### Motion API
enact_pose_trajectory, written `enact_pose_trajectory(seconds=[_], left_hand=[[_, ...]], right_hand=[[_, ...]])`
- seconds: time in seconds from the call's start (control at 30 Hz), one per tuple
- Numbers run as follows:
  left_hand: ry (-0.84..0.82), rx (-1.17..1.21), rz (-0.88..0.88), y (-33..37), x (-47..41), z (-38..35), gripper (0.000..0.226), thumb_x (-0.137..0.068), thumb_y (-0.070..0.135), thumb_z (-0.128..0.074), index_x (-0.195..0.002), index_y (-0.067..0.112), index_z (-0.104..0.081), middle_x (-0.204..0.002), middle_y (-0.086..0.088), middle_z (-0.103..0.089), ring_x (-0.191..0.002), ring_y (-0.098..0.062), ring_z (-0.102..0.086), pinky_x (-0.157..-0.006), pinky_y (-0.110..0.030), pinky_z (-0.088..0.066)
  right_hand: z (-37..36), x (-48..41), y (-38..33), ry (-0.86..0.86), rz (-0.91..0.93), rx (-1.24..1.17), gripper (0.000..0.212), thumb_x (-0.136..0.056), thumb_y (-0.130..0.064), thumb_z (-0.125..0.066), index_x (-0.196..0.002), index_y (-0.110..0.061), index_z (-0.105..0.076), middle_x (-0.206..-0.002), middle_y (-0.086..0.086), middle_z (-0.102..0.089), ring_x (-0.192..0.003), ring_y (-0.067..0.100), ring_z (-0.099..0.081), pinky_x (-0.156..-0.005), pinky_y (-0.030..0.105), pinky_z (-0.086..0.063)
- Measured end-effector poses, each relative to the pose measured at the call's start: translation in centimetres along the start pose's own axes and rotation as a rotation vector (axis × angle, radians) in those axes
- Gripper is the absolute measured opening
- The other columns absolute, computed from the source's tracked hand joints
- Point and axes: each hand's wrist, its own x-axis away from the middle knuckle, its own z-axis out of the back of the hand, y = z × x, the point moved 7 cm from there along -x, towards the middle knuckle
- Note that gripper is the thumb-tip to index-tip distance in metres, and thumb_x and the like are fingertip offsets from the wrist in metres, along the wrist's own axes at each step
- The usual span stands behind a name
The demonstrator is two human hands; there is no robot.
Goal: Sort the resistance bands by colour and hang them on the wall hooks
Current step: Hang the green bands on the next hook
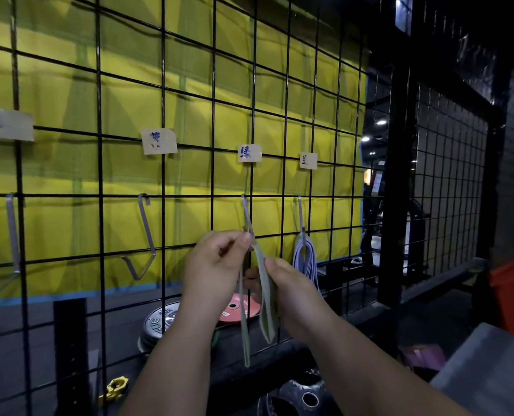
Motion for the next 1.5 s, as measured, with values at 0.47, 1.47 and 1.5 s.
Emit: enact_pose_trajectory(seconds=[0.47,1.47,1.5], left_hand=[[0.035,0.276,0.076,0.2,0.6,-1.1,0.024,-0.093,0.025,-0.058,-0.071,0.024,-0.069,-0.089,0.012,-0.070,-0.079,0.018,-0.057,-0.072,-0.019,-0.039],[0.051,0.364,0.113,0.3,1.2,-1.5,0.025,-0.097,0.032,-0.050,-0.077,0.029,-0.063,-0.097,0.008,-0.074,-0.094,-0.019,-0.066,-0.087,-0.046,-0.052],[0.047,0.381,0.125,0.3,1.3,-1.6,0.023,-0.097,0.030,-0.049,-0.079,0.026,-0.063,-0.098,0.008,-0.074,-0.097,-0.019,-0.065,-0.090,-0.047,-0.051]], right_hand=[[0.9,-0.3,-2.8,0.146,-0.004,-0.158,0.029,-0.098,-0.020,-0.046,-0.105,-0.002,-0.066,-0.081,0.009,-0.070,-0.082,0.022,-0.066,-0.072,0.033,-0.047],[-0.5,0.3,0.5,-0.037,-0.034,-0.025,0.050,-0.088,-0.050,-0.054,-0.119,-0.010,-0.058,-0.108,0.018,-0.068,-0.098,0.032,-0.064,-0.088,0.050,-0.046],[-0.4,0.3,0.4,-0.042,-0.027,-0.026,0.051,-0.089,-0.050,-0.054,-0.120,-0.010,-0.057,-0.109,0.018,-0.068,-0.098,0.031,-0.065,-0.086,0.049,-0.047]])
